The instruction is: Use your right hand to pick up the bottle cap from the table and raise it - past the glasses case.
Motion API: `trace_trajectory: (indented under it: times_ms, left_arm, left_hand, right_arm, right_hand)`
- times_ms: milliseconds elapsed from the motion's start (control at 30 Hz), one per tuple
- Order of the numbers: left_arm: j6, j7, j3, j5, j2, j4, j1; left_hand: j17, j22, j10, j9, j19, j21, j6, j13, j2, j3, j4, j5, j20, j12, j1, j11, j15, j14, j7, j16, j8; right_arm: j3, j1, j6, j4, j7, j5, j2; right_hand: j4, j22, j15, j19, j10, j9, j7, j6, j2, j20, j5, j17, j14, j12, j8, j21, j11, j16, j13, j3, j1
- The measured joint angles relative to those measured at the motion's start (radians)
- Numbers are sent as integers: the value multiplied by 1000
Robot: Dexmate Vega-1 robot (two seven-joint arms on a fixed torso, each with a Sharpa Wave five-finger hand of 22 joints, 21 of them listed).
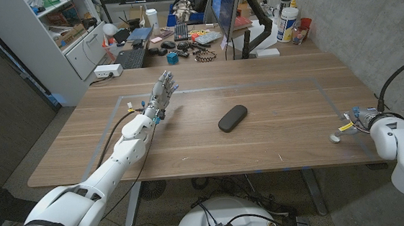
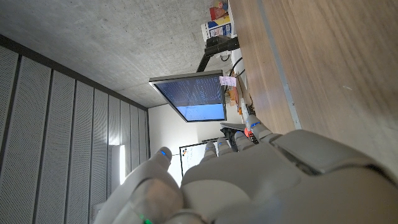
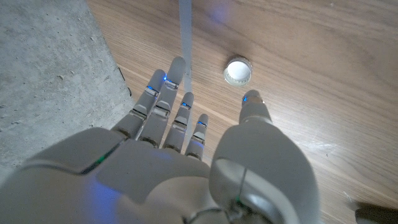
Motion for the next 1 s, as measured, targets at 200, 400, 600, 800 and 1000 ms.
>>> trace_trajectory:
  times_ms: [200, 400, 600, 800, 1000]
  left_arm:
    - [-3, -4, -3, -3, -1, 6, -2]
    - [-5, -9, -5, -7, -3, 16, -5]
    - [-8, -15, -6, -9, -6, 28, -10]
    - [-9, -20, -7, -11, -10, 40, -16]
    - [-11, -28, -10, -15, -13, 50, -22]
  left_hand:
    - [0, 0, 0, 0, 0, 0, 0, 0, 0, -3, -3, 0, 0, 0, 0, 0, 0, 0, 0, 0, 0]
    - [0, 0, 0, 0, 0, 0, 0, 0, 0, -3, -3, 0, 0, 0, 0, 0, 0, 0, 0, 0, 0]
    - [0, 0, 0, 0, 0, 0, 0, 0, 0, -3, -3, 0, 0, 0, 0, 0, 0, 0, 0, 0, 0]
    - [0, 0, 0, 0, 0, -7, 0, 0, 0, -3, -3, 0, 0, 0, 0, 0, 0, 0, 0, 0, 0]
    - [0, 0, 0, 0, 0, -7, 0, 0, 0, -3, -3, 0, 0, 0, 0, 0, 0, 0, 0, 0, 0]
  right_arm:
    - [-57, 37, -52, -13, -61, 89, -63]
    - [-118, 85, -92, -27, -117, 174, -120]
    - [-200, 156, -138, -48, -189, 275, -179]
    - [-277, 223, -170, -64, -243, 344, -215]
    - [-399, 326, -198, -80, -281, 375, -248]
  right_hand:
    - [1, 9, 0, 0, 0, 5, 0, 0, -4, 0, 3, 5, 0, 0, -4, 10, 0, 12, 5, -4, 11]
    - [4, 14, 0, 0, 0, 5, 0, 0, -5, 0, 7, 9, 0, 0, -4, 16, 0, 25, 6, -14, 13]
    - [6, 20, 0, 0, 0, 5, 0, 0, -7, 0, 7, 14, 0, 0, -4, 21, 0, 35, 9, -16, 25]
    - [-3, 34, 0, 0, -15, 5, 0, 0, -6, 0, 14, 32, 0, -8, -8, 43, -15, 63, 18, -25, 57]
    - [-4, 48, 0, 0, -29, 5, 0, 0, -3, 0, 22, 45, -8, -16, -8, 58, -29, 84, 26, -26, 91]
